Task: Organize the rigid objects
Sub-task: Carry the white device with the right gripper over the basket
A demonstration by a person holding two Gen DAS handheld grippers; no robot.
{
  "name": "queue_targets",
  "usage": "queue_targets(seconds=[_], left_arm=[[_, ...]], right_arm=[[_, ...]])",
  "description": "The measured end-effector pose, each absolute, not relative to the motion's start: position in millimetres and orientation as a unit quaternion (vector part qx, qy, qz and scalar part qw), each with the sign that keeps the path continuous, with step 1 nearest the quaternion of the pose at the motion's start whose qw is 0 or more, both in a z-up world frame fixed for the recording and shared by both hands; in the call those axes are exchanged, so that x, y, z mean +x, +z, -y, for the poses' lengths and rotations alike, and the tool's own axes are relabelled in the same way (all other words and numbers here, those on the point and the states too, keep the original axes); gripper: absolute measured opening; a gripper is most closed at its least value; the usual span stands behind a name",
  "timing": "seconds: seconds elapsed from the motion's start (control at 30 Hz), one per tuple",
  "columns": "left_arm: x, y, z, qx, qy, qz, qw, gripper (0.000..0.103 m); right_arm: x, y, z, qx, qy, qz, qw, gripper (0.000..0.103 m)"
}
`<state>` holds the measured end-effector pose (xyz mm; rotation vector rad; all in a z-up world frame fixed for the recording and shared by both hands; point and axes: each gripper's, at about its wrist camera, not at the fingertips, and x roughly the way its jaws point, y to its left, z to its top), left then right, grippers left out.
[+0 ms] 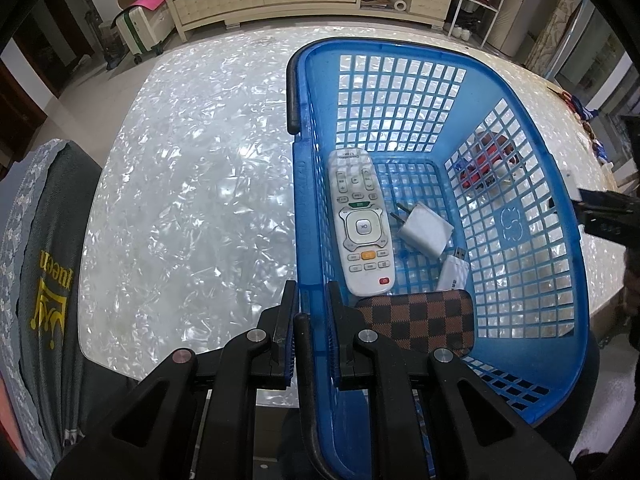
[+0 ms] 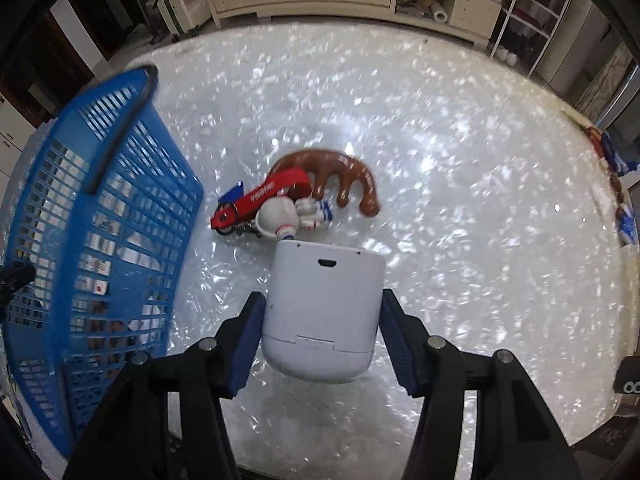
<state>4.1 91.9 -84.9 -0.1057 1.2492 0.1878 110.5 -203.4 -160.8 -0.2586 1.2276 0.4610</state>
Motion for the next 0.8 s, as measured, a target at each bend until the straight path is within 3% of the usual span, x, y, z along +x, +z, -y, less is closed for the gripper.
queue_targets(seconds=[0.37,0.8], left_arm=[[4.2,-85.6,-91.7,-0.048,0.089,-0.584,0.806,0.015],[4.1,-85.3,-90.9,-0.048,0.088,-0.583,0.806,0.015]], right_arm=[[93.2,-78.6,169.9,-0.135,0.271,-0.503,0.81,0.054],[69.4,-67.7,92.7,-0.183,0.349,-0.468,0.791,0.054]])
